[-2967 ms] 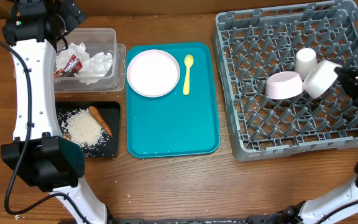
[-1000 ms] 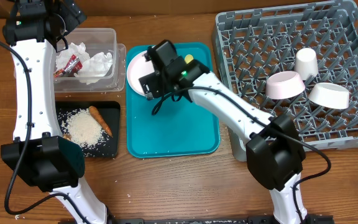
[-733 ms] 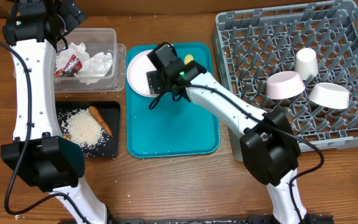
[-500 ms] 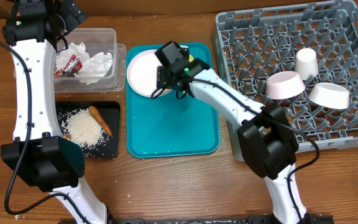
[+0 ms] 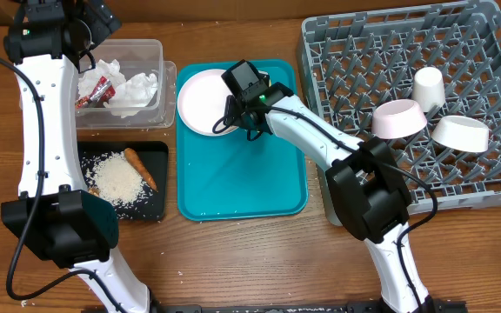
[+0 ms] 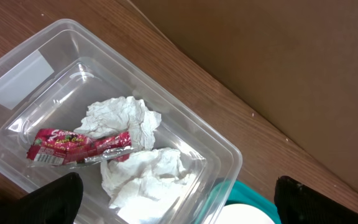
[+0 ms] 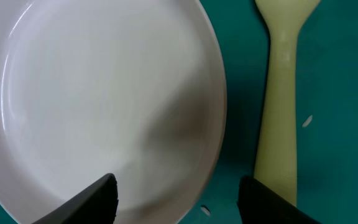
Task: Sort waste into correct bins and load items into the dishwasher
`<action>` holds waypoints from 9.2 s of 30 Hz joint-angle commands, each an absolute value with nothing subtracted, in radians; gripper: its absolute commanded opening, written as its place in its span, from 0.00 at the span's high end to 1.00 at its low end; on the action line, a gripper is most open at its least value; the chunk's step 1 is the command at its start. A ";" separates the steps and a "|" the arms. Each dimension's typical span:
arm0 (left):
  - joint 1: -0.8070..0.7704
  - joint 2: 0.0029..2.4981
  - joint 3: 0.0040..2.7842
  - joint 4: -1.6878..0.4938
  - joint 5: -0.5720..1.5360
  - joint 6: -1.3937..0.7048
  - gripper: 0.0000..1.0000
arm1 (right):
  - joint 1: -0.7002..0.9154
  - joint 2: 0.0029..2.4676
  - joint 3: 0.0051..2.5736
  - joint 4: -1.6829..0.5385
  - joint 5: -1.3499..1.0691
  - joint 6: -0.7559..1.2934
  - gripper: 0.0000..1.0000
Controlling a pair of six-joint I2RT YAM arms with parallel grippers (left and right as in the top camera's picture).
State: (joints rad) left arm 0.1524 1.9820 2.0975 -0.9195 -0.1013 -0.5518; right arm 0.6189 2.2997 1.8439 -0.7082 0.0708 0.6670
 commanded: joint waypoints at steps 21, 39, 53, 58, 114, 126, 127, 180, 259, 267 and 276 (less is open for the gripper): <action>0.150 1.964 2.109 -0.919 -0.100 -0.565 0.00 | 0.660 2.367 1.860 -0.724 0.057 0.682 0.70; 0.150 1.964 2.109 -0.919 -0.100 -0.565 0.00 | 0.508 2.347 2.310 -1.092 0.062 0.595 0.96; 0.150 1.964 2.109 -0.919 -0.100 -0.565 0.00 | 0.163 2.267 2.666 -1.374 0.387 0.194 0.96; 0.150 1.964 2.109 -0.919 -0.100 -0.565 0.00 | 0.076 2.269 2.608 -1.320 0.464 0.088 0.96; 0.150 1.964 2.109 -0.919 -0.100 -0.565 0.00 | 0.208 2.042 2.390 -1.282 -0.198 0.106 0.07; 0.150 1.964 2.109 -0.919 -0.100 -0.565 0.00 | 0.377 2.225 2.389 -1.279 -0.216 0.263 0.19; 0.150 1.964 2.109 -0.919 -0.100 -0.565 0.00 | 0.393 2.249 2.389 -1.279 -0.187 0.287 0.19; 0.150 1.964 2.109 -0.919 -0.100 -0.565 0.00 | 0.575 2.611 2.288 -1.098 0.182 0.510 0.64; 0.150 1.964 2.109 -0.919 -0.100 -0.565 0.00 | 0.152 1.771 2.241 -1.694 0.015 0.185 0.00; 0.150 1.964 2.109 -0.919 -0.100 -0.565 0.00 | 0.152 1.628 1.987 -1.694 -0.094 0.315 0.00; 0.150 1.964 2.109 -0.919 -0.100 -0.565 0.00 | 0.152 1.633 1.982 -1.694 -0.099 0.198 0.00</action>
State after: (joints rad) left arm 0.1524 1.9820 2.0975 -0.9195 -0.1013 -0.5518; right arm 0.1570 1.6588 1.9846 -1.6978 -0.0830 0.2749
